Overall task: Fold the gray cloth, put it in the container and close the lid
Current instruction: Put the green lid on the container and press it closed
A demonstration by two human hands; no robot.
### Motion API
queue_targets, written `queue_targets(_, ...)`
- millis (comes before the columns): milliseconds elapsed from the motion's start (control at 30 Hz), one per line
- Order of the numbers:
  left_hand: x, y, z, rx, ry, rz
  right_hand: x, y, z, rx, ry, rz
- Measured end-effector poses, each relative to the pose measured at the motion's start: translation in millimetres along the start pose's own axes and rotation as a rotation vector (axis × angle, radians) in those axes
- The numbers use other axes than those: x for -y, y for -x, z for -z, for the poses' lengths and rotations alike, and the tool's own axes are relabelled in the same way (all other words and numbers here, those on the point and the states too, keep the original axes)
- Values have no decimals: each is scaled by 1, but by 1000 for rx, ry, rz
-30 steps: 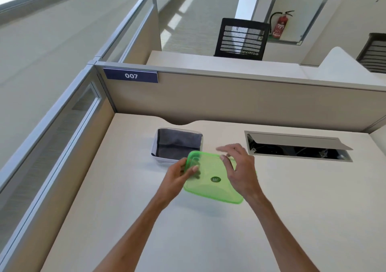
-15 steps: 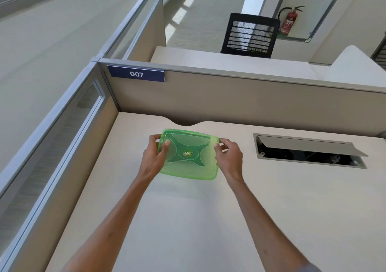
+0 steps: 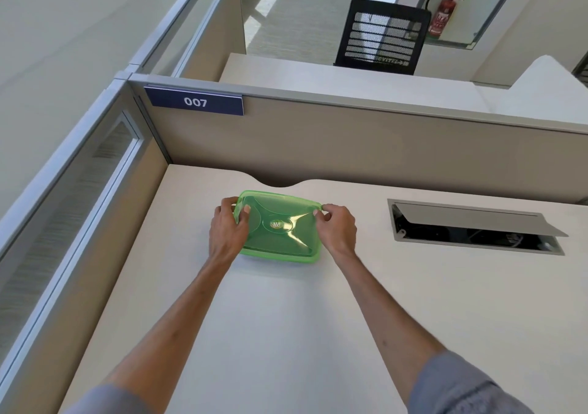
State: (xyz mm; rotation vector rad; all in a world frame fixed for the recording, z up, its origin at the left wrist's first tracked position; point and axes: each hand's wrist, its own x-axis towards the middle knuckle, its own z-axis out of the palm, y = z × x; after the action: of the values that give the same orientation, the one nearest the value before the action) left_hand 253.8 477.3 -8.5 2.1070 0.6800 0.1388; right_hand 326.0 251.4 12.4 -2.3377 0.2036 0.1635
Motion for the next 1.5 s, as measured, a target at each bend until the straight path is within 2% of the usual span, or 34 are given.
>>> queue_targets(433, -7, -38, 4, 37, -64, 83, 3, -16, -7, 7, -55, -62)
queue_targets(667, -7, -54, 3, 78, 30, 199, 1, -38, -8, 100, -392, -348)
queue_targets(800, -8, -59, 1, 103, 157, 264, -1, -46, -9, 126, -515, -438)
queue_targets(1100, -2, -65, -5, 131, 409, 346, -6, -52, -20, 93, -480, -404)
queue_targets(1267, -3, -49, 6, 142, 397, 331, -12, -39, -10, 102, -555, -392)
queue_targets(1400, 16, -11, 23, 143, 426, 317, -34, -1, -2, 21, -485, -379)
queue_targets(1500, 41, 22, 29, 189, 350, 288, -56, 38, -4, 68, -519, -390)
